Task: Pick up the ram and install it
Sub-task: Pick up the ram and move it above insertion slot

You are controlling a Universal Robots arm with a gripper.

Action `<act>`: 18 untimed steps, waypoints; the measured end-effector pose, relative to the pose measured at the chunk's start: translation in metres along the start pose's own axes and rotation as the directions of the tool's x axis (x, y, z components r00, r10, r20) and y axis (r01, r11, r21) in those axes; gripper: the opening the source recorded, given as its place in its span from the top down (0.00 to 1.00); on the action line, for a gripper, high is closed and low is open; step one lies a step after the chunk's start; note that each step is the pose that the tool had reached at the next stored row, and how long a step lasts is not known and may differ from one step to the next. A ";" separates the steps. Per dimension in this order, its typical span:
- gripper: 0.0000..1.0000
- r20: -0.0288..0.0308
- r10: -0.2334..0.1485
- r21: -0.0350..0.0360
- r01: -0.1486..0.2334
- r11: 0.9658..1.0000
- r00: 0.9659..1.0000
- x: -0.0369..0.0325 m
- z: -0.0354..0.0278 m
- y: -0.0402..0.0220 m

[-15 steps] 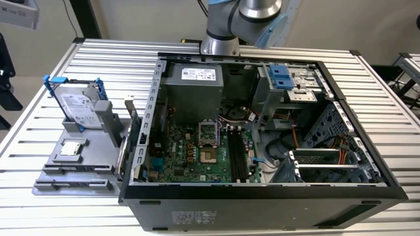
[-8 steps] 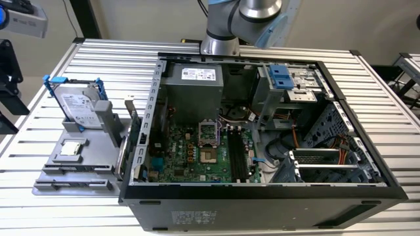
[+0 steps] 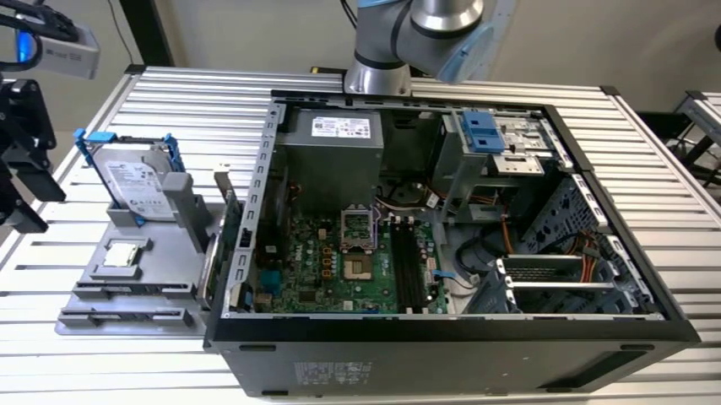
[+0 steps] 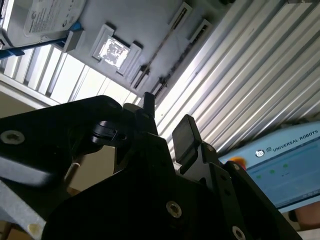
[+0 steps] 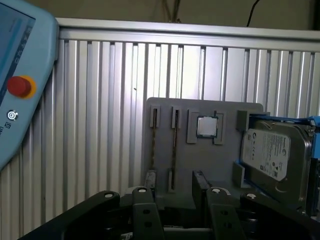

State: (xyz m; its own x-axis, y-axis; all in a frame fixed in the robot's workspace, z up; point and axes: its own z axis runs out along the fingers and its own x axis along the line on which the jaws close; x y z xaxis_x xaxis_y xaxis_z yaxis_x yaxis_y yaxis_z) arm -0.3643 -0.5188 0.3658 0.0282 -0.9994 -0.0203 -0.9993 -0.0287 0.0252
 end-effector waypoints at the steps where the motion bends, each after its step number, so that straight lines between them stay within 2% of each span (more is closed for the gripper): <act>1: 0.00 0.000 0.000 0.000 0.000 1.000 1.000 -0.0007 0.0018 -0.0001; 7: 0.00 -0.003 0.000 0.004 0.000 1.000 1.000 -0.0009 0.0127 -0.0004; 13: 0.00 -0.014 0.000 0.004 0.000 1.000 1.000 -0.0013 0.0213 -0.0006; 18: 0.00 -0.021 0.001 0.009 0.000 1.000 1.000 -0.0013 0.0286 -0.0006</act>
State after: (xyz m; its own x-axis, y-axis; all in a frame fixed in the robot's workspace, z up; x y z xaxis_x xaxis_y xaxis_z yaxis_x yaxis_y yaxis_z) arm -0.3644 -0.5170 0.3372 0.0282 -0.9996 0.0006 -0.9995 -0.0282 0.0161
